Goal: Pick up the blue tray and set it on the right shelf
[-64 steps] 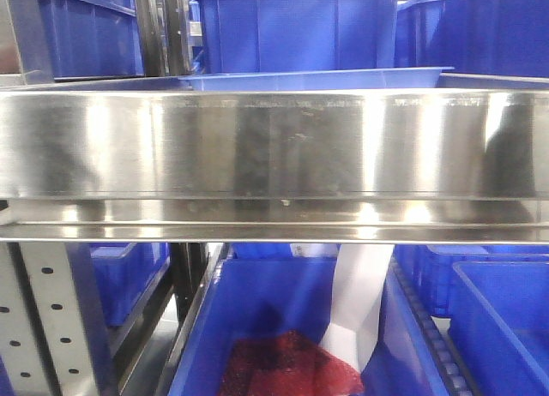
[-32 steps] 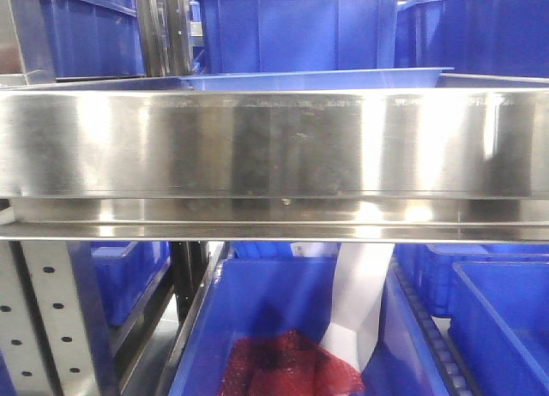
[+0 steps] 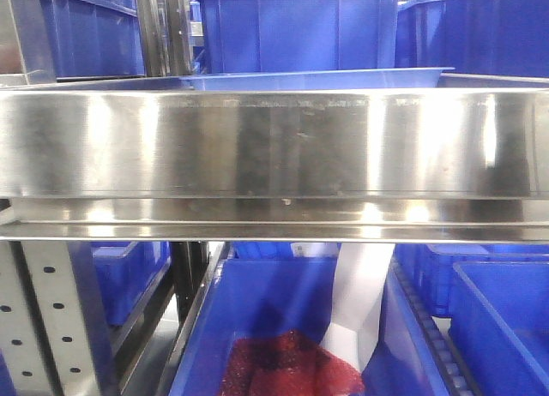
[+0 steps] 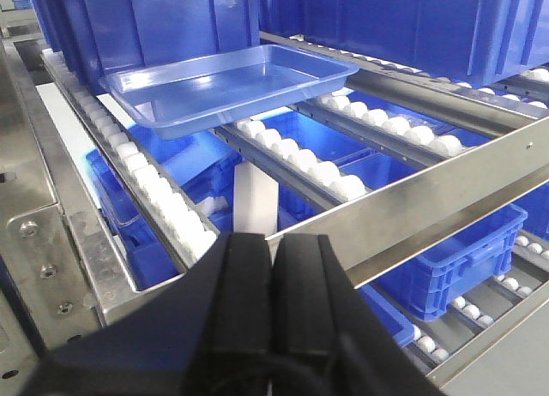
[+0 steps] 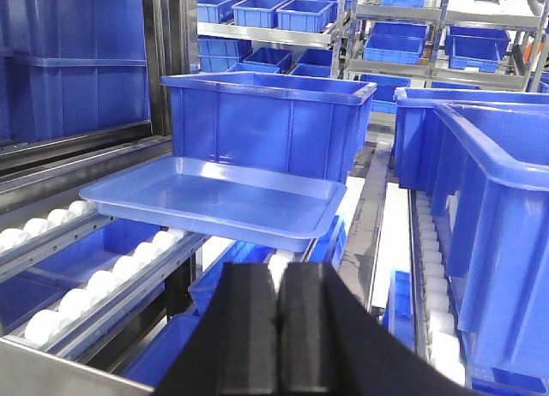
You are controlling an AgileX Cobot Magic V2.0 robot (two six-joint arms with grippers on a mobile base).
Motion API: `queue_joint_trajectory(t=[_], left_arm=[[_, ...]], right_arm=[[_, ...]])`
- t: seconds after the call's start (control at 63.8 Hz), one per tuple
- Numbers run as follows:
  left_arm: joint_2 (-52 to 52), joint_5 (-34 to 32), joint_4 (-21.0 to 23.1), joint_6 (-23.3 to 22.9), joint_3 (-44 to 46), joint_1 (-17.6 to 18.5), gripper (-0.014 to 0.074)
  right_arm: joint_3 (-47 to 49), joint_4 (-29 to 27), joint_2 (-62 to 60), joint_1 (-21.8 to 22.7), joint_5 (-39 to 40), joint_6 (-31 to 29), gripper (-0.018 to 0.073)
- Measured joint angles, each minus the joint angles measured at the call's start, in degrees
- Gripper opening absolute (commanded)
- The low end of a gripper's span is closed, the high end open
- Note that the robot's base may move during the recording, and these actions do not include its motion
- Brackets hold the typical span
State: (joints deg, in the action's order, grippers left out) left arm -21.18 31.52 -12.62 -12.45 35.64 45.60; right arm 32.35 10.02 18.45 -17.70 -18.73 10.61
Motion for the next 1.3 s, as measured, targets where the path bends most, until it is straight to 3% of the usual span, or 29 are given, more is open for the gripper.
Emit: queue_joint_trajectory(t=[0.235,0.298,0.376,0.47,0.674,0.783,0.893,1.034,1.3], left_arm=[[0.00,-0.19,0.91,0.00,-0.21,0.00,-0.0048],[0.53,-0.07,3.38,0.59,-0.29,0.00,-0.0048],[2.42,0.82,8.61,5.48,-0.70,-1.60,-0.0048],[6.18,1.17,12.96,11.30,-2.55,-6.60,-0.0048],[19.19,-1.91,16.41,13.11,-14.65,-22.42,-0.0048],[21.89,-7.97,18.40,13.23,-23.05,-30.66,-0.0048],[21.89,-17.76,19.58,13.23,-31.97,-36.19,-0.0048],[21.89,-28.15,19.84,13.23,-37.16,-39.65,-0.0048],[21.89,-33.64,18.35,13.33,-37.20,-40.42,-0.0048]], right_arm=[[0.00,0.04,0.00,0.00,0.38,-0.11,0.0057],[0.00,0.04,0.00,0.00,0.38,-0.11,0.0057],[0.00,0.04,0.00,0.00,0.38,-0.11,0.0057],[0.00,0.04,0.00,0.00,0.38,-0.21,0.0057],[0.00,0.04,0.00,0.00,0.40,-0.21,0.0057],[-0.03,0.14,-0.11,0.00,0.65,-0.21,0.0057],[-0.03,0.29,-0.11,0.00,0.73,-0.21,0.0057],[-0.03,0.29,-0.11,0.00,0.78,-0.21,0.0057],[-0.03,0.34,-0.11,0.00,0.78,-0.21,0.0057]])
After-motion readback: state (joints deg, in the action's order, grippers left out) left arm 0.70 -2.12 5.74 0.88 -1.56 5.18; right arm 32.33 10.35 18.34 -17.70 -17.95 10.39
